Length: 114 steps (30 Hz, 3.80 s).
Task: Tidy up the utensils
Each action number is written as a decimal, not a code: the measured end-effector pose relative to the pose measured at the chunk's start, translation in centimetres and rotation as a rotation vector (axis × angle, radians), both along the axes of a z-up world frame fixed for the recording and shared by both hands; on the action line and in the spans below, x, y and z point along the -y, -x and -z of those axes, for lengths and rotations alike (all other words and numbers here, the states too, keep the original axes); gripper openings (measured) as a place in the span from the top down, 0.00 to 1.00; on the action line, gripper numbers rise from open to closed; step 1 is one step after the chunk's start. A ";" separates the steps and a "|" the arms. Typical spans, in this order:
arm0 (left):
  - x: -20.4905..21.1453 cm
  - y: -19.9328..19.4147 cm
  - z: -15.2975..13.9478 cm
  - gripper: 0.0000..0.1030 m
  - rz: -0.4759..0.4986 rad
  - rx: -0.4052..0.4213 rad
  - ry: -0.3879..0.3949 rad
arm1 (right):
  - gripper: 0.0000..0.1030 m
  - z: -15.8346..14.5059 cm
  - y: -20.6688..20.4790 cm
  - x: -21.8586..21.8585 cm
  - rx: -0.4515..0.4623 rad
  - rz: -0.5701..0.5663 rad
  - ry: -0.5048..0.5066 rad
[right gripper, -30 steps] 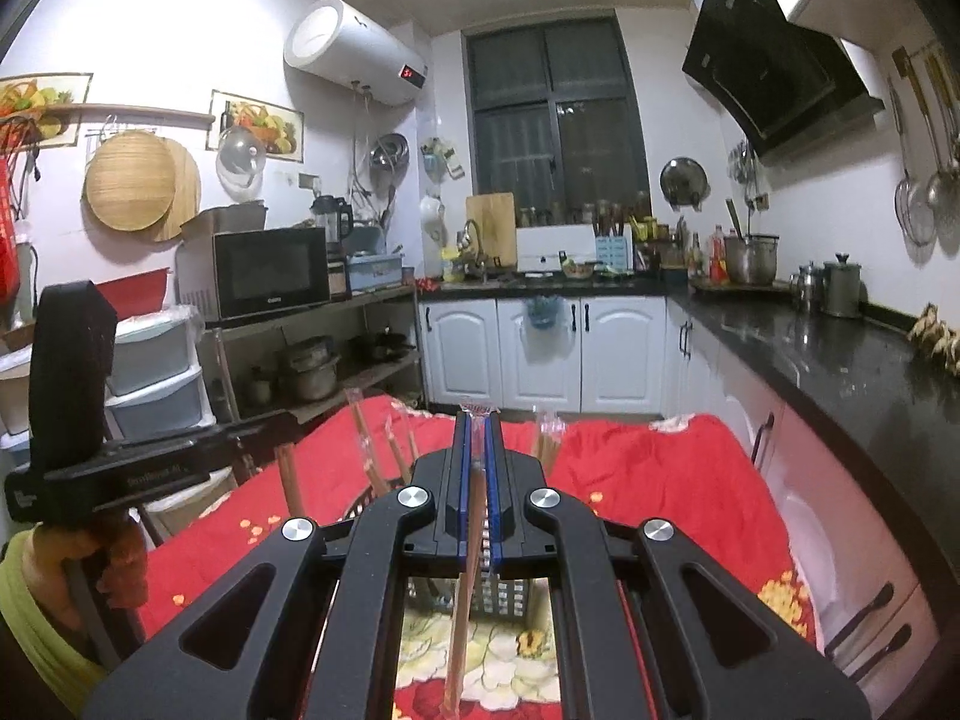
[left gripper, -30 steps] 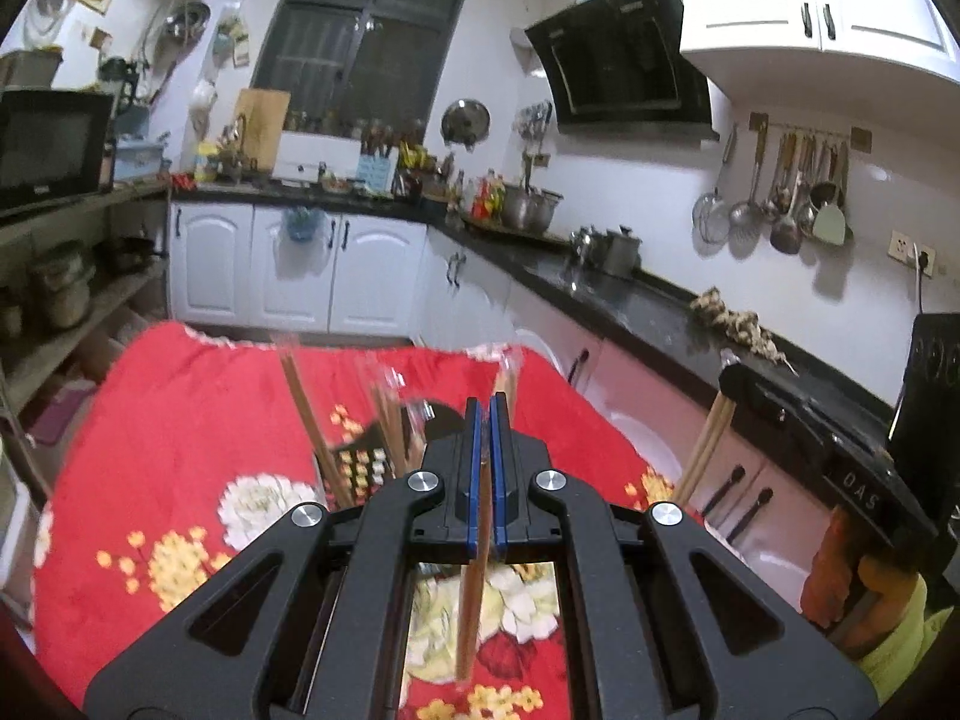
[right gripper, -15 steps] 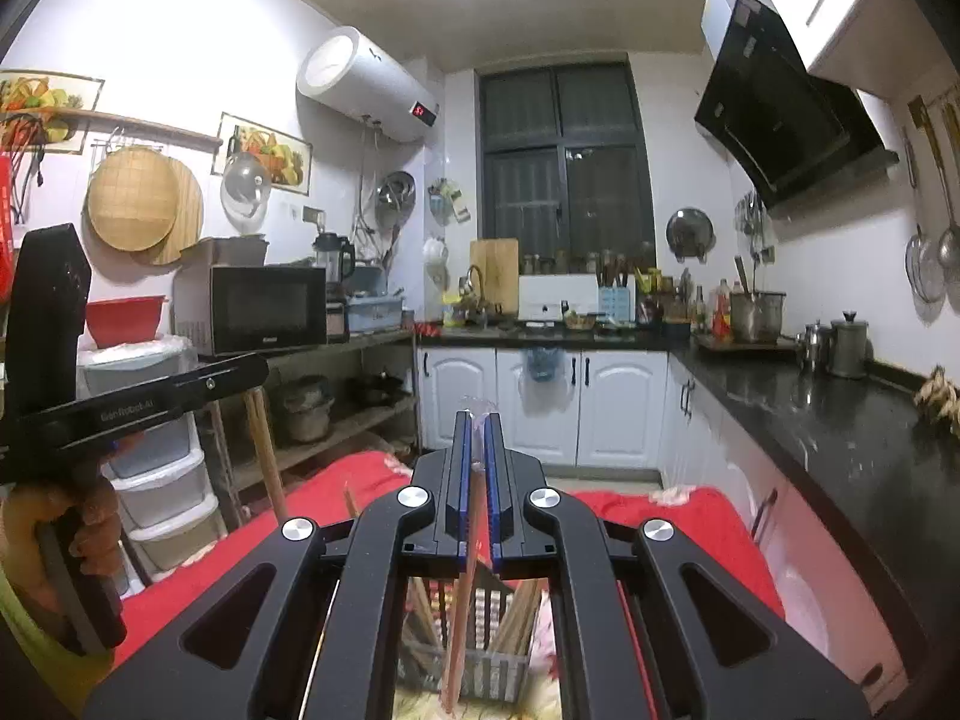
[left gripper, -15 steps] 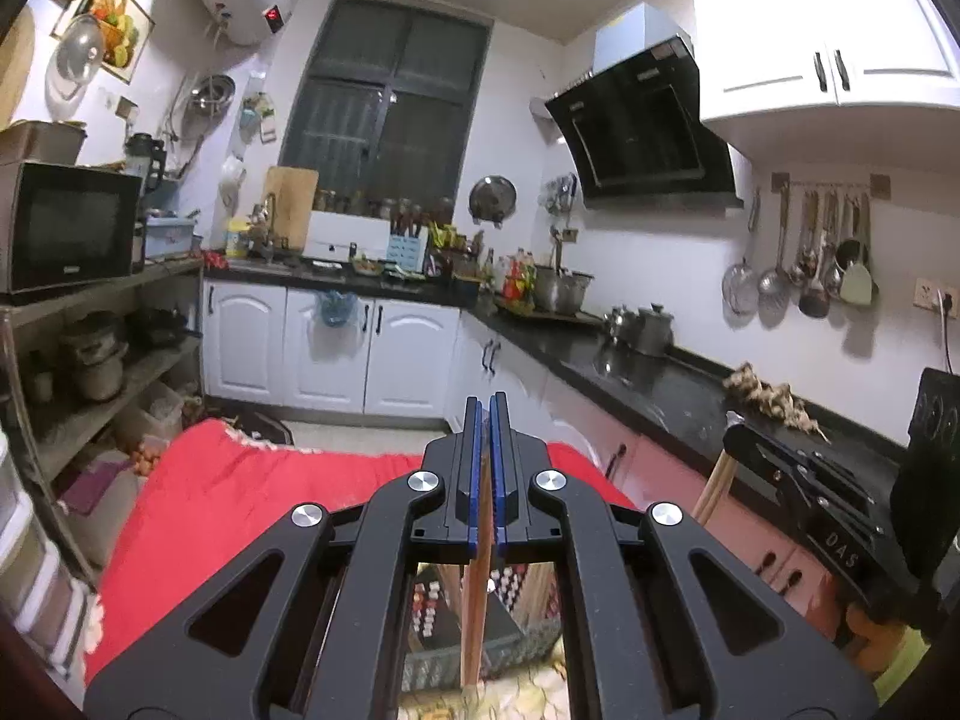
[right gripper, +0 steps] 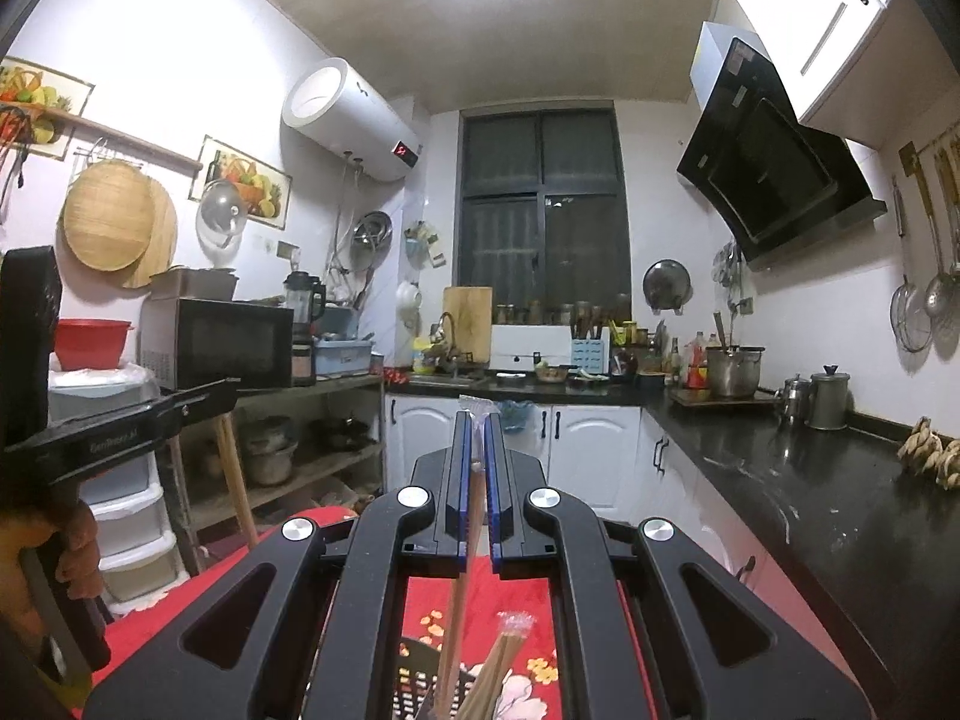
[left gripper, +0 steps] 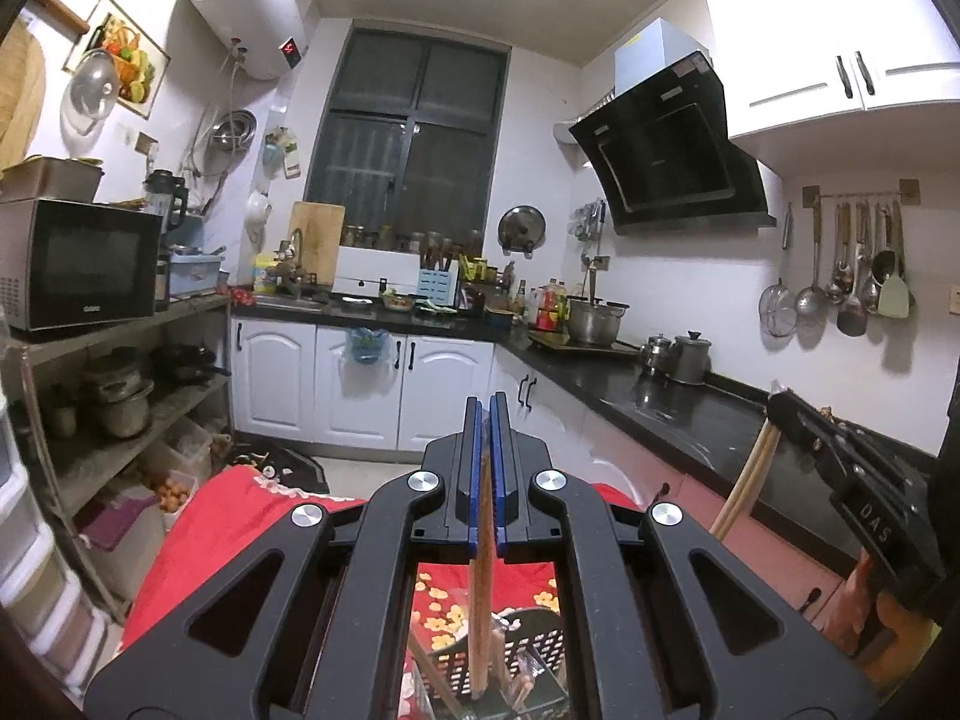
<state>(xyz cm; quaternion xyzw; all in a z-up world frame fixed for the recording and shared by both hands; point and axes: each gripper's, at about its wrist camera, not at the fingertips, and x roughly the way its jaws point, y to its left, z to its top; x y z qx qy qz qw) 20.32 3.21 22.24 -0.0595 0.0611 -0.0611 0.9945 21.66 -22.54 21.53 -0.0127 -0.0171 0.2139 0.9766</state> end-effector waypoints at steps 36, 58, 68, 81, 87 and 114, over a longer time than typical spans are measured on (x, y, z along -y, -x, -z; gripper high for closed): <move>0.5 -4.2 12.0 0.58 -0.024 -0.270 -0.039 | 0.42 11.3 -4.7 -0.9 -0.318 0.043 0.003; 2.6 3.7 9.2 0.10 -0.007 -0.248 -0.017 | 0.06 9.3 4.0 3.4 -0.310 0.041 -0.014; 3.4 6.1 11.2 0.10 -0.012 -0.283 -0.010 | 0.06 10.4 7.6 4.2 -0.294 0.045 0.007; 3.9 8.2 16.1 0.10 -0.049 -0.371 -0.043 | 0.06 14.5 10.0 3.1 -0.311 0.031 0.100; 3.4 8.8 18.7 0.10 -0.083 -0.415 -0.039 | 0.06 17.5 10.0 2.5 -0.388 0.020 0.138; 4.6 12.8 22.4 0.10 -0.133 -0.219 -0.065 | 0.06 21.8 14.6 2.7 -0.135 0.108 0.034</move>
